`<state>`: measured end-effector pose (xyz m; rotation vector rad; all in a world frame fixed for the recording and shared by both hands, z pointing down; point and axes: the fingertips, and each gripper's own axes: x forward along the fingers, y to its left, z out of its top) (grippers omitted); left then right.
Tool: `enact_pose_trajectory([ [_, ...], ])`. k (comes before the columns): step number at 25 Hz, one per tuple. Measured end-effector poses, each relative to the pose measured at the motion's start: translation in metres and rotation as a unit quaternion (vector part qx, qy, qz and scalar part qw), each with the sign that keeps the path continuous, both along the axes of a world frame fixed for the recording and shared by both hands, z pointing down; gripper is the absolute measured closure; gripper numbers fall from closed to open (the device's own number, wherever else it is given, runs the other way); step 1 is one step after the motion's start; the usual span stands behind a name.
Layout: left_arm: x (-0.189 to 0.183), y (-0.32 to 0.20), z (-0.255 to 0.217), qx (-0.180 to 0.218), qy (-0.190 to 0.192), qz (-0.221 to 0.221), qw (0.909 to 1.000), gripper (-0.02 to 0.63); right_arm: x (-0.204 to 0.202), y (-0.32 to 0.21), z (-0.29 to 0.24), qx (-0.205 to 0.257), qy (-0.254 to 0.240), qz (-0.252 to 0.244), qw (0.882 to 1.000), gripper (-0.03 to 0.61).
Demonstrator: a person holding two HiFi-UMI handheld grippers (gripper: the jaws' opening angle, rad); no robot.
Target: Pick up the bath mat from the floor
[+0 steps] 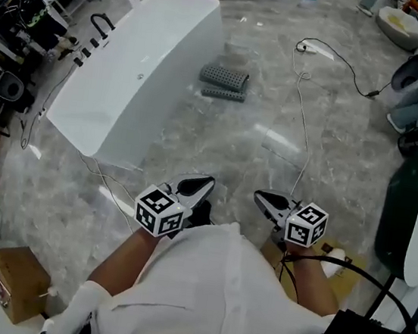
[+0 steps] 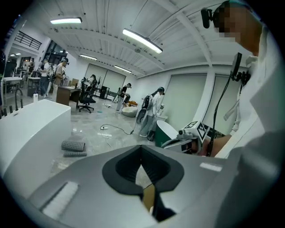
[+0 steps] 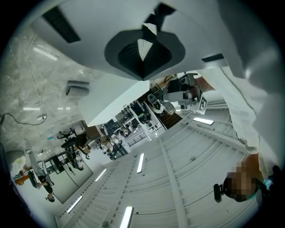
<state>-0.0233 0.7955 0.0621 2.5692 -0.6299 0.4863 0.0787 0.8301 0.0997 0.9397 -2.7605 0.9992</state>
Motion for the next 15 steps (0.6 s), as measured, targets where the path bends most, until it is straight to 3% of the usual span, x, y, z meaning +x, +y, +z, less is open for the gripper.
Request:
enact_pose_trajectory([
  [9, -0.005, -0.125, 0.025, -0.013, 0.026, 0.022, 0.9993, 0.607, 0.002, -0.106, 0.028, -0.027, 0.015, 0.04, 0.999, 0.574],
  [15, -0.02, -0.235, 0.008, -0.009, 0.042, 0.044, 0.9981, 0.607, -0.002, -0.207, 0.015, -0.053, 0.011, 0.081, 0.995, 0.571],
])
